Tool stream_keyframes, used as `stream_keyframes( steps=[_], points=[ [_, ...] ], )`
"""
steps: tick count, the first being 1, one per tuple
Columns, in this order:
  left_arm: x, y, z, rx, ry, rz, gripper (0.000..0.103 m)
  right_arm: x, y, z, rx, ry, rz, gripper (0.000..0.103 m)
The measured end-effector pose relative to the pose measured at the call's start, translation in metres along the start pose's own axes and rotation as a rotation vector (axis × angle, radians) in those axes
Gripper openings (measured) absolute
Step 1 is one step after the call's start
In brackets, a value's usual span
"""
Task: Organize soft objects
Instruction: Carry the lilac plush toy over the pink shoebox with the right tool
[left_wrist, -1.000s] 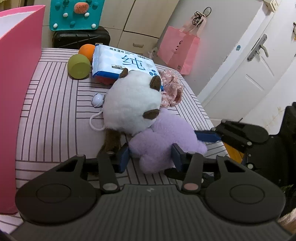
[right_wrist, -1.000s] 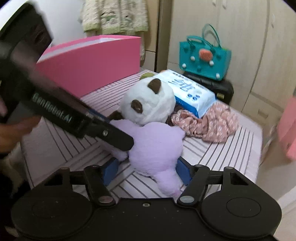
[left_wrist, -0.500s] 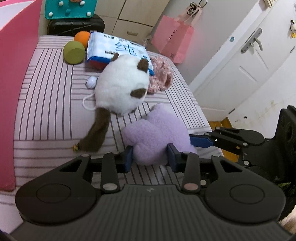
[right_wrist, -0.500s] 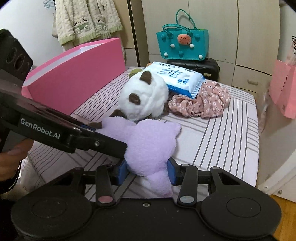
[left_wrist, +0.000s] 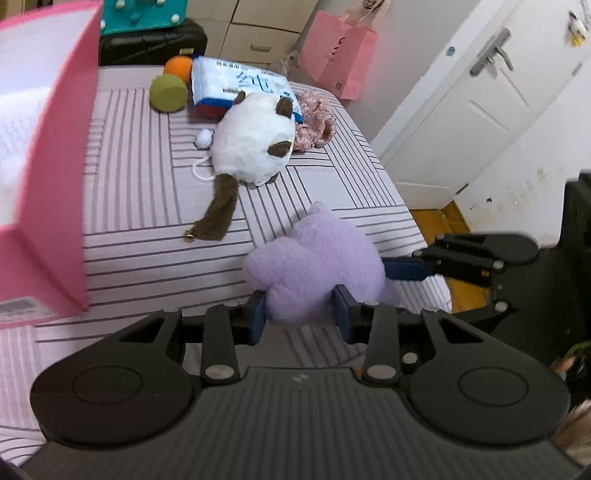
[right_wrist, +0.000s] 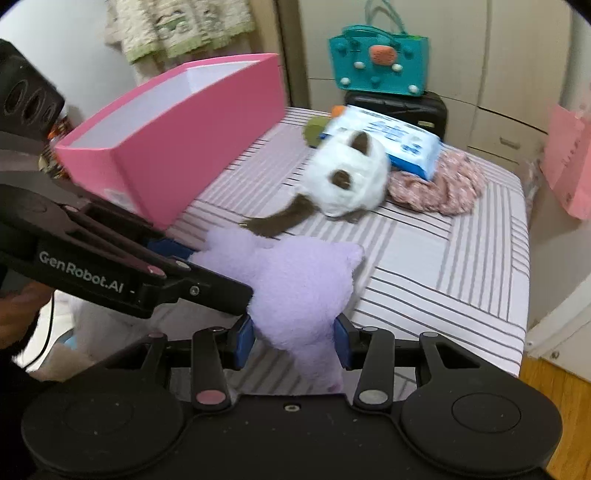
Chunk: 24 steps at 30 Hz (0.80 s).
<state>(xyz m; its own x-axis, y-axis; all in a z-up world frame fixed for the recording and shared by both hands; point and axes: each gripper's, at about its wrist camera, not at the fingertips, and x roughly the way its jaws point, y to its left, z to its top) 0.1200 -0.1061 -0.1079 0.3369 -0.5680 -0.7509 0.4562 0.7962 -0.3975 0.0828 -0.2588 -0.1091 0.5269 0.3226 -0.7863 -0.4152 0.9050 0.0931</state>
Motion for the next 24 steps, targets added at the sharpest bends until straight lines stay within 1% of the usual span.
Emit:
stream_keyframes(
  steps=[7, 10, 13, 15, 18, 24],
  points=[
    [-0.046, 0.010, -0.005, 0.007, -0.011, -0.009, 0.036, -0.017, 0.034, 0.021, -0.096, 0.008, 0.024, 0.049],
    [-0.060, 0.015, -0.005, 0.040, 0.027, -0.032, 0.037, -0.024, 0.046, 0.033, -0.145, 0.032, 0.051, 0.049],
    [-0.072, 0.022, -0.005, 0.035, 0.060, -0.051, 0.037, -0.029, 0.055, 0.050, -0.174, 0.053, 0.096, 0.049],
    [-0.080, 0.022, -0.005, 0.052, 0.048, -0.031, 0.037, -0.032, 0.064, 0.060, -0.202, 0.043, 0.108, 0.049],
    [-0.096, 0.024, -0.004, 0.071, 0.010, 0.000, 0.036, -0.036, 0.078, 0.071, -0.257, 0.018, 0.103, 0.049],
    [-0.127, 0.031, -0.001, 0.097, -0.043, 0.038, 0.036, -0.043, 0.101, 0.088, -0.329, -0.022, 0.101, 0.049]
  ],
)
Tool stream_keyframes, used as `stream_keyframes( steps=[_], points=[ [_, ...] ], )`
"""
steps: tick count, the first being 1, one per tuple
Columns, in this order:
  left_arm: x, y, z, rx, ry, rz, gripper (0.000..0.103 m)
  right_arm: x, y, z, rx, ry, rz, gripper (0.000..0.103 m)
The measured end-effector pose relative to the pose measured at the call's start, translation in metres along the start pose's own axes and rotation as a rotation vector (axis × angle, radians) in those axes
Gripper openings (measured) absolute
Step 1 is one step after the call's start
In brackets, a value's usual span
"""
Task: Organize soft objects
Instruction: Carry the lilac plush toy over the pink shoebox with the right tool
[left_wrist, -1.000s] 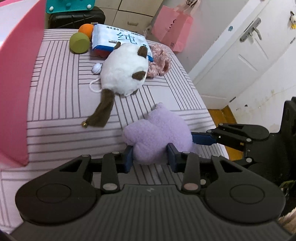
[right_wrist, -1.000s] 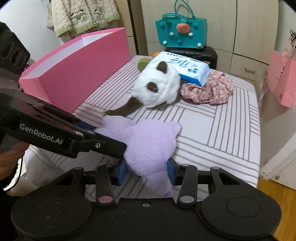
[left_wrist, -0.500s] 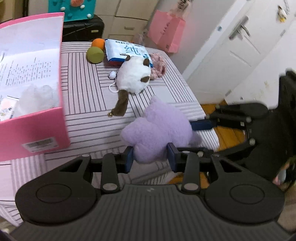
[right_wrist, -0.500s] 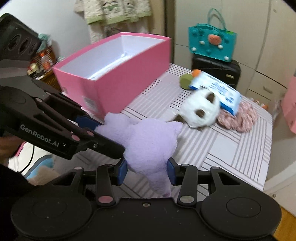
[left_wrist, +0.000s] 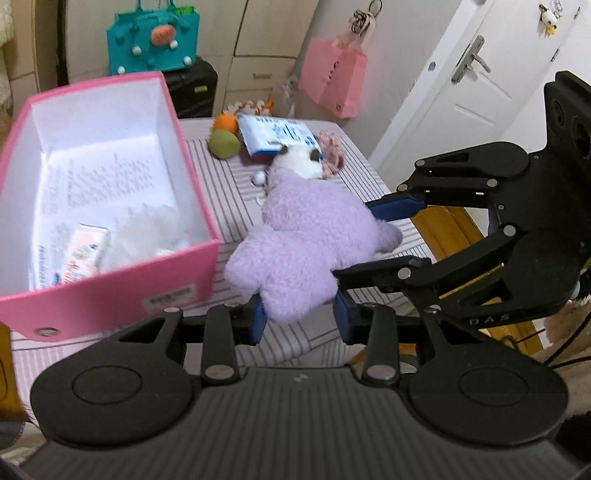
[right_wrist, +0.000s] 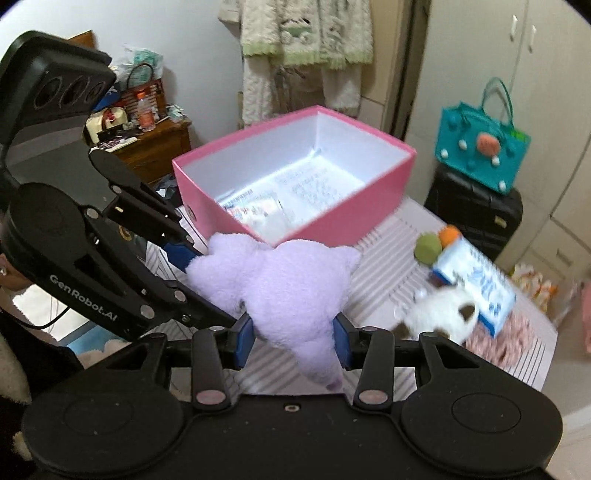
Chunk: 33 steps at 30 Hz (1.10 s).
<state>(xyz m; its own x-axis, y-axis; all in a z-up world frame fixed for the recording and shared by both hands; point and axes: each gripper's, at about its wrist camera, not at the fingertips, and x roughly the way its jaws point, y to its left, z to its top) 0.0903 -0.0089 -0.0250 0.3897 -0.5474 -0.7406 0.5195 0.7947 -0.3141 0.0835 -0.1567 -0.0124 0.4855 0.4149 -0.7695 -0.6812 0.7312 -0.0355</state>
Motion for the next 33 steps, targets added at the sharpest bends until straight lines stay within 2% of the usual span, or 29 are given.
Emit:
stream_keyframes(
  steps=[6, 14, 19, 26, 30, 33],
  points=[
    [-0.024, 0.015, 0.008, 0.014, -0.071, 0.035, 0.036, -0.001, 0.008, 0.026, -0.046, -0.050, -0.009, 0.049],
    [-0.040, 0.052, 0.031, -0.014, -0.162, 0.079, 0.036, 0.017, 0.002, 0.066, -0.084, -0.122, -0.008, 0.049],
    [-0.041, 0.083, 0.051, -0.053, -0.206, 0.122, 0.036, 0.043, -0.011, 0.097, -0.077, -0.152, 0.007, 0.049],
    [-0.033, 0.128, 0.088, -0.132, -0.256, 0.178, 0.035, 0.101, -0.040, 0.134, -0.030, -0.133, 0.020, 0.048],
    [-0.014, 0.153, 0.104, -0.170, -0.221, 0.203, 0.035, 0.133, -0.060, 0.147, 0.037, -0.103, 0.056, 0.048],
    [0.004, 0.174, 0.111, -0.223, -0.187, 0.208, 0.035, 0.159, -0.067, 0.151, 0.049, -0.065, 0.045, 0.047]
  ],
)
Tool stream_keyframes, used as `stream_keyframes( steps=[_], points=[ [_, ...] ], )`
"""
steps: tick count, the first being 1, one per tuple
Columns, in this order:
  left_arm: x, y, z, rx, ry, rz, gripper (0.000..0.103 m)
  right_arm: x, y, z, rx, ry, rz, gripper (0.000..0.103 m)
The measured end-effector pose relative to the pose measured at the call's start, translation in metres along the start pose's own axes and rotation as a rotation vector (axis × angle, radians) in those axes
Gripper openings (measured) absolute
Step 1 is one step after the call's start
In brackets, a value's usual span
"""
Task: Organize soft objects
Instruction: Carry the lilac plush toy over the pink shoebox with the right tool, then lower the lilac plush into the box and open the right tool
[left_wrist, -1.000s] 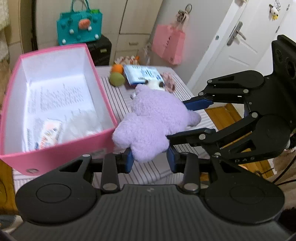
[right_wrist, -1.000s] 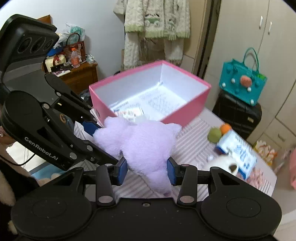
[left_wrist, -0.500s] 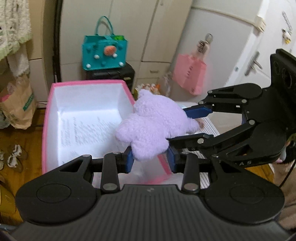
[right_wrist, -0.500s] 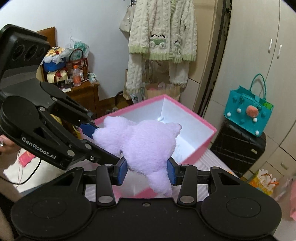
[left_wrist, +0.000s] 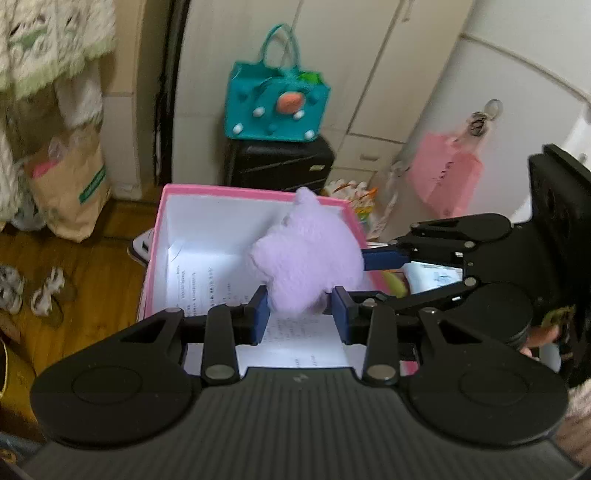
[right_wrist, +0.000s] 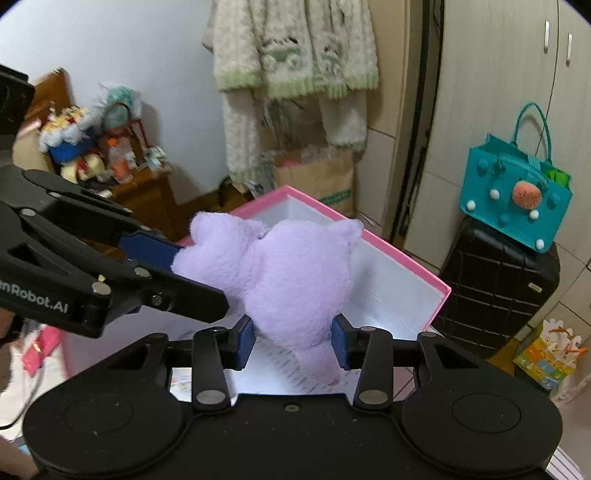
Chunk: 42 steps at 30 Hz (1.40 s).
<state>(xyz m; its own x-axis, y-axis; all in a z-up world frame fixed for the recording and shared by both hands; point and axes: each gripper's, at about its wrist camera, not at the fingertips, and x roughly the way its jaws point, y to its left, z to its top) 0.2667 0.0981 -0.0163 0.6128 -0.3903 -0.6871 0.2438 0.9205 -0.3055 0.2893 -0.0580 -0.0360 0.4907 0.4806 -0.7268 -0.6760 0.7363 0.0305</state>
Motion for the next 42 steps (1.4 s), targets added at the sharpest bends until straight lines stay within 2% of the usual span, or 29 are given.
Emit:
stream_keyframes(
  steps=[4, 10, 17, 24, 29, 34, 37, 38, 40, 42],
  points=[
    [0.023, 0.015, 0.006, -0.042, 0.008, 0.069, 0.035, 0.030, -0.005, 0.005, 0.004, 0.073, 0.000, 0.047],
    [0.051, 0.018, 0.010, 0.004, 0.046, 0.129, 0.031, 0.061, -0.008, 0.009, -0.009, 0.135, -0.030, 0.047],
    [0.071, 0.010, 0.014, 0.068, 0.082, 0.192, 0.031, 0.073, 0.000, 0.011, -0.020, 0.216, -0.090, 0.047],
    [0.073, 0.019, 0.011, 0.056, 0.077, 0.215, 0.028, 0.075, 0.006, 0.015, 0.005, 0.234, -0.121, 0.047],
    [0.082, 0.026, 0.011, 0.043, 0.108, 0.212, 0.021, 0.071, 0.019, 0.014, -0.024, 0.232, -0.085, 0.048],
    [0.089, 0.026, 0.012, 0.023, 0.103, 0.225, 0.021, 0.091, 0.016, 0.015, -0.079, 0.244, -0.160, 0.048],
    [0.086, 0.024, 0.010, 0.030, 0.084, 0.235, 0.021, 0.094, 0.006, 0.016, -0.051, 0.252, -0.125, 0.049],
    [0.084, 0.023, 0.010, 0.035, 0.080, 0.236, 0.021, 0.091, 0.006, 0.016, -0.052, 0.236, -0.129, 0.055],
    [0.080, 0.023, 0.011, 0.035, 0.072, 0.240, 0.022, 0.085, 0.011, 0.016, -0.116, 0.213, -0.205, 0.066],
    [0.074, 0.023, 0.011, 0.039, 0.060, 0.229, 0.025, 0.077, 0.016, 0.014, -0.163, 0.186, -0.250, 0.069]
  ],
)
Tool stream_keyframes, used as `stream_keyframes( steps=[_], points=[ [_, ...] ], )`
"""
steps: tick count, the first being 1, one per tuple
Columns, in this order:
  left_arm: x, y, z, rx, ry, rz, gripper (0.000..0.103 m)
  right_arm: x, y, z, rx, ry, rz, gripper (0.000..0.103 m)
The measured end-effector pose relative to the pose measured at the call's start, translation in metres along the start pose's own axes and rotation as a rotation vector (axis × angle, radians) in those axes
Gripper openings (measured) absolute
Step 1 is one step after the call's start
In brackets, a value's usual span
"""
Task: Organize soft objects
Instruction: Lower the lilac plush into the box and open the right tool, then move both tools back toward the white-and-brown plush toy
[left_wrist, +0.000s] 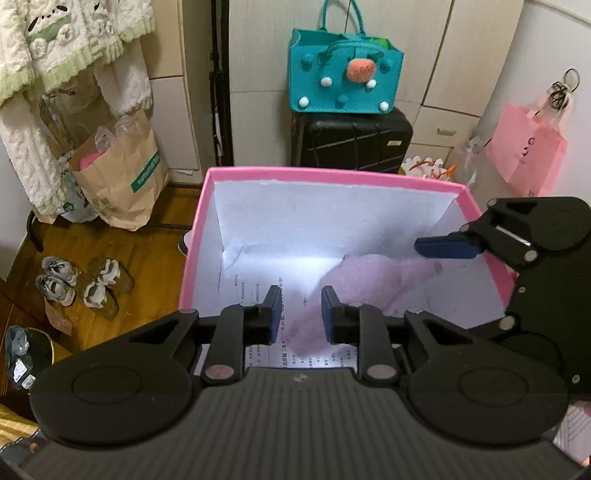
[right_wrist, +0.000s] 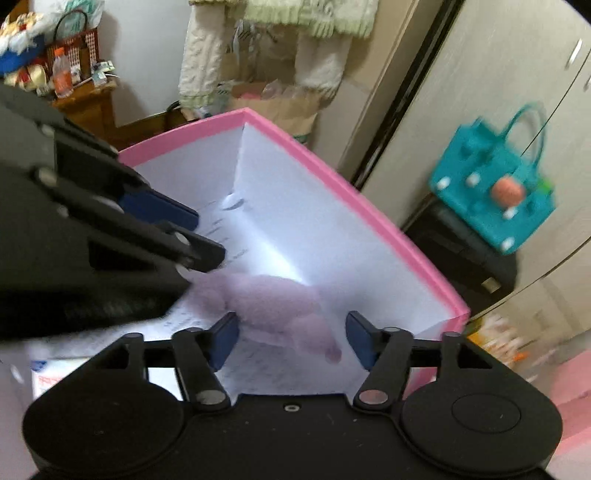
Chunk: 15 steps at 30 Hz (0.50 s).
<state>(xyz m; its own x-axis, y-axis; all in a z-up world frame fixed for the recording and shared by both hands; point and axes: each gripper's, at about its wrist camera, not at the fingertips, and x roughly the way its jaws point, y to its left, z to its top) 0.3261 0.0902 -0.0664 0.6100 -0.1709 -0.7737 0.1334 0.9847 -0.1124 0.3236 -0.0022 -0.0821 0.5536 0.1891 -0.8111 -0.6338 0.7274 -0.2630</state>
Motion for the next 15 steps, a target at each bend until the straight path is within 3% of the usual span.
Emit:
stream_keyframes(
  steps=[5, 15],
  points=[
    [-0.023, 0.004, -0.004, 0.006, -0.033, -0.010, 0.043, -0.033, -0.004, -0.016, -0.002, -0.064, 0.024, 0.069],
    [-0.078, -0.005, -0.021, 0.061, -0.073, -0.023, 0.055, -0.108, -0.014, -0.051, 0.088, -0.170, 0.096, 0.069]
  ],
)
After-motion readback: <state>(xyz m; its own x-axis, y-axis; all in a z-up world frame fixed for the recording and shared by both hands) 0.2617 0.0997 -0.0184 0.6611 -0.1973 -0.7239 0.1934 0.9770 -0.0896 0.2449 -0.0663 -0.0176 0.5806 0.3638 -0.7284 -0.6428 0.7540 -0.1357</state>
